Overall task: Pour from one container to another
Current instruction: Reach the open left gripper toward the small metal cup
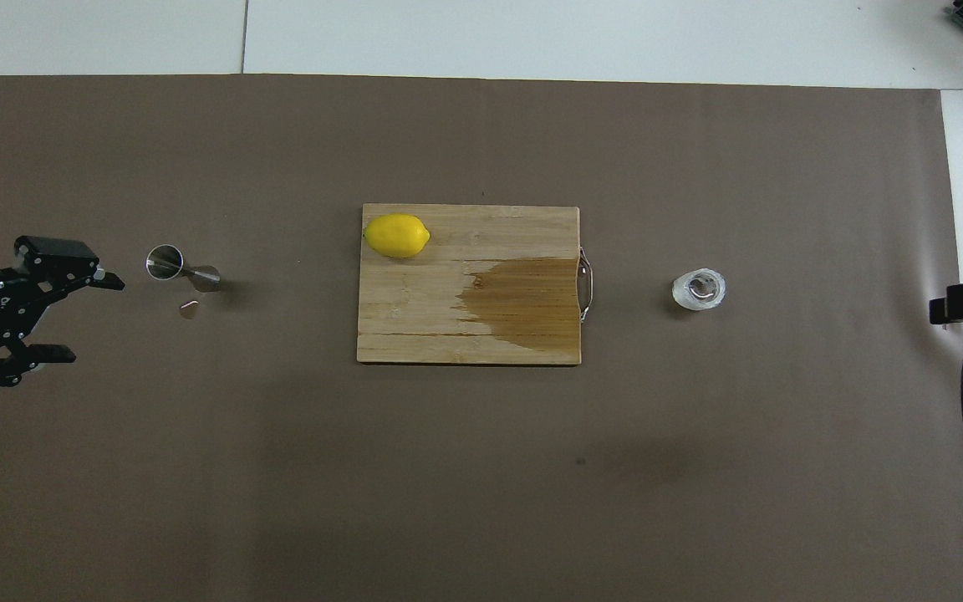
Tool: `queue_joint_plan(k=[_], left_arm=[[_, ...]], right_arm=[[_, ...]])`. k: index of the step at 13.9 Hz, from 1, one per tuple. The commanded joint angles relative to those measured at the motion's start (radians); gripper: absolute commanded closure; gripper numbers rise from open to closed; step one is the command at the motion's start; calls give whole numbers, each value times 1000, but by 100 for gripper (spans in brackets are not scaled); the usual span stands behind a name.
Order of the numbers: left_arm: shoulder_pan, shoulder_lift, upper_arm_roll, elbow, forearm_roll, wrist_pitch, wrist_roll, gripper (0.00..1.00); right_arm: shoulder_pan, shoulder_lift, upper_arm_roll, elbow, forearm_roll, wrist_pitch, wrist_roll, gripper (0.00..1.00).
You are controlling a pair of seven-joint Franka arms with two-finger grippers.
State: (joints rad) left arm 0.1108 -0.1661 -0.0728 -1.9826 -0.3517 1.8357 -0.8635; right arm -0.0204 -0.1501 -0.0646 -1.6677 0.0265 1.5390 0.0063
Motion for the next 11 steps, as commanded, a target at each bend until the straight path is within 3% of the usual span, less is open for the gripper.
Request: queue_joint_plan(k=[1, 6, 11], left_arm=[[13, 26, -2, -18, -79, 71, -156, 0], [42, 92, -2, -30, -182, 137, -308, 0], [78, 96, -2, -125, -352, 288, -419, 0]], right_arm=[[-9, -6, 6, 0, 3, -11, 9, 0], [-9, -6, 6, 0, 3, -11, 9, 0], [-9, -6, 6, 0, 3, -11, 9, 0]])
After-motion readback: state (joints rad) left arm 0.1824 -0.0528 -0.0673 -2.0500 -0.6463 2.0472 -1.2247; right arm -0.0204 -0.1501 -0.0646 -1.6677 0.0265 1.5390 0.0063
